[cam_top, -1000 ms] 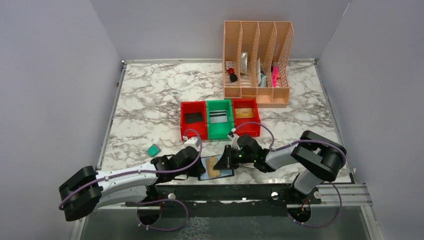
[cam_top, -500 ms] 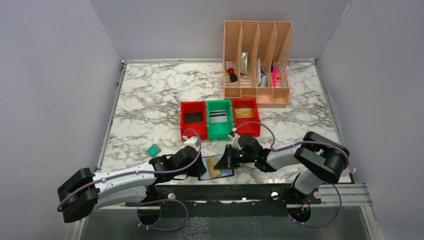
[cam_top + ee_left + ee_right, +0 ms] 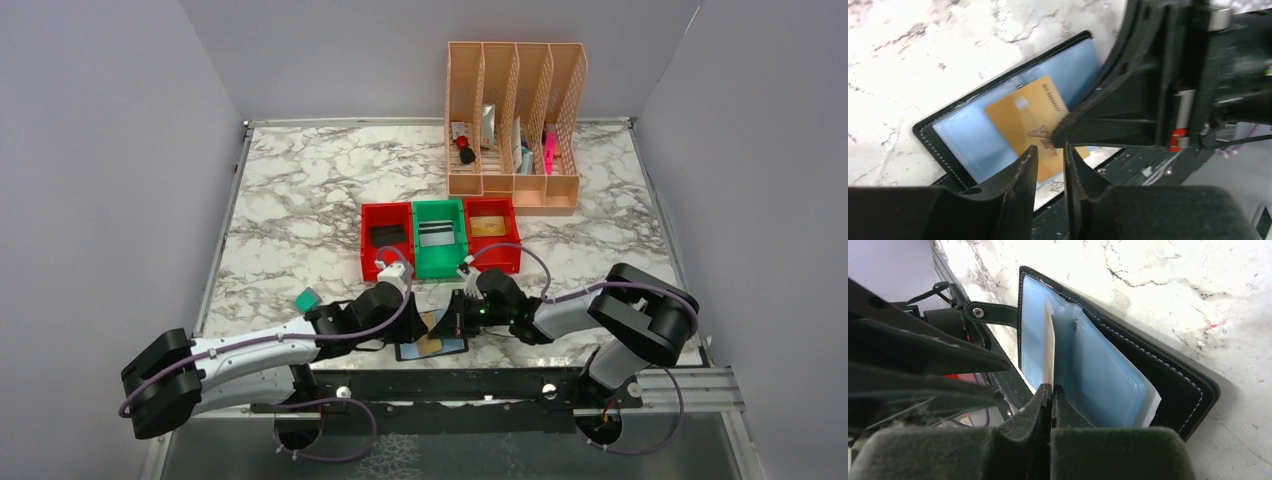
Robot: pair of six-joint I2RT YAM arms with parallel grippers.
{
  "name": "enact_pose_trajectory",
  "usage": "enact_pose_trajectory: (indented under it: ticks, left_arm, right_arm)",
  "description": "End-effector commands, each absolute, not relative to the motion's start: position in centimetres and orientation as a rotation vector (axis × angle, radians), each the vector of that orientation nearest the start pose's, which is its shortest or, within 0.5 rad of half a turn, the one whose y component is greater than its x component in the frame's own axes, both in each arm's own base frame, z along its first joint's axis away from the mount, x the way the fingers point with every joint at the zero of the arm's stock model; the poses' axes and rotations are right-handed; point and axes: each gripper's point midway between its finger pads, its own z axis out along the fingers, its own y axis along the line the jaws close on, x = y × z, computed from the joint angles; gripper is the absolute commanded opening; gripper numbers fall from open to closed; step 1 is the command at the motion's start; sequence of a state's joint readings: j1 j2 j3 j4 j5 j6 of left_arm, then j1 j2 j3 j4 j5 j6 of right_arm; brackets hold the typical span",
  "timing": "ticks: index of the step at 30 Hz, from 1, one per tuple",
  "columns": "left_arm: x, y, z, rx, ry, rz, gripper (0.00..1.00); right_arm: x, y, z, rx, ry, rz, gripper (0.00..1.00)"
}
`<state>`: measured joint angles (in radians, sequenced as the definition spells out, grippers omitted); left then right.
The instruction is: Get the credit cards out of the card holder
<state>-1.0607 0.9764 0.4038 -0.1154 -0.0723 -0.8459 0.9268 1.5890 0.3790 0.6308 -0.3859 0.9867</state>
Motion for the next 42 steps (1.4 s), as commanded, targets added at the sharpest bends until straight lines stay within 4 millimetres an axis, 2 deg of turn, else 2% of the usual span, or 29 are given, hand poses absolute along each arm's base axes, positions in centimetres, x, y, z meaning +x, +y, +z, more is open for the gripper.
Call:
enact_pose_trajectory:
  ticks: [1,9,18,21,25,28,37,42]
  left_arm:
    - [12.4,-24.8,4.2,0.133,2.445,-0.836,0.26]
    - [10.5,-23.6,1.1,0.17,2.546,-0.818,0.19]
    - [9.5,-22.9,-0.4,0.234,2.623,-0.754,0.16]
    - [9.6,-22.7,-0.4,0.241,2.625,-0.736,0.16]
    - [9.6,-22.7,-0.4,0.239,2.622,-0.733,0.16]
    - [9.6,-22.6,-0.4,0.237,2.624,-0.727,0.16]
    - [10.1,-22.7,0.6,0.22,2.588,-0.741,0.16]
    - [10.6,-23.3,1.9,0.209,2.54,-0.784,0.26]
  right_arm:
    - [12.8,31.8,1.2,-0.15,2.57,1.29,0.05]
    - [13.0,32.2,2.1,-0.163,2.547,1.319,0.26]
    - [14.5,32.5,2.8,-0.17,2.529,1.271,0.28]
    - [14.7,32.3,3.1,-0.164,2.518,1.267,0.23]
    - [14.5,31.9,3.4,-0.178,2.508,1.268,0.07]
    - [14.3,31.4,3.5,-0.187,2.503,1.257,0.02]
    - [14.5,29.4,4.3,-0.166,2.475,1.195,0.01]
    - [14.5,28.9,5.5,-0.178,2.439,1.195,0.01]
